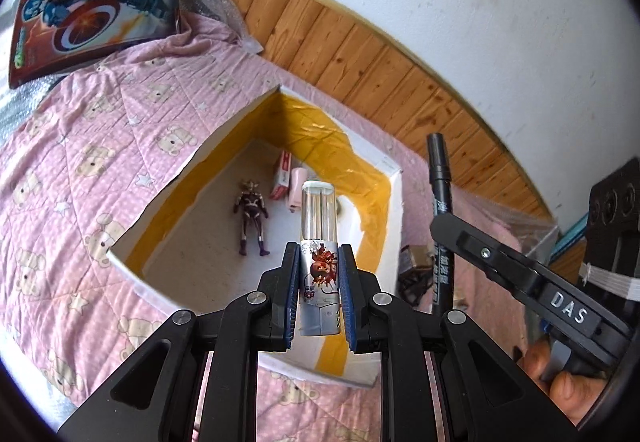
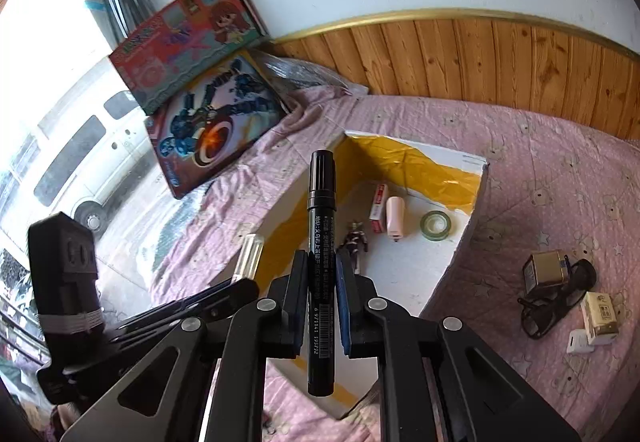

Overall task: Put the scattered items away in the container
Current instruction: 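Lift the glass tube and marker and carry both toward the white box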

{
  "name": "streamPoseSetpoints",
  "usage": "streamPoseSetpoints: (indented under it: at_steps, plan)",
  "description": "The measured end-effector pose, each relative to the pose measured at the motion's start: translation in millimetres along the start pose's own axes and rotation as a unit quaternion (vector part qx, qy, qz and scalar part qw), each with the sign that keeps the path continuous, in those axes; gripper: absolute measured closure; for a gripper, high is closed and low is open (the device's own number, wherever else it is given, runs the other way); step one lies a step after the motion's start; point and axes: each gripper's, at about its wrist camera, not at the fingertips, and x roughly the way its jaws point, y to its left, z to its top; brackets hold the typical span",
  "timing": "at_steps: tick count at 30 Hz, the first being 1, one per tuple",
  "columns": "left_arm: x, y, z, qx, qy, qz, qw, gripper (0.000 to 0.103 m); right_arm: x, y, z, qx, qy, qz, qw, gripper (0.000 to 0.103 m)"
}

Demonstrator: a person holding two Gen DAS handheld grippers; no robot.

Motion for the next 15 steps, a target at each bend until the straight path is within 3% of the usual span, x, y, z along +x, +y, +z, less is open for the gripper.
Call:
streamPoseSetpoints:
  at_steps: [6, 15]
  plan:
    - [34.9, -12.3, 6.7, 0.029, 0.038, 0.037, 0.9982, 0.084, 38.9, -20.8, 13.1, 0.006, 0.033, -0.010, 0.999, 0.088]
    - [68.9, -12.5, 14.2, 0.026, 0.079, 0.065, 0.9944, 0.084, 86.5, -28.3, 26.9, -0.046, 0.075, -0.033, 0.996, 0.088]
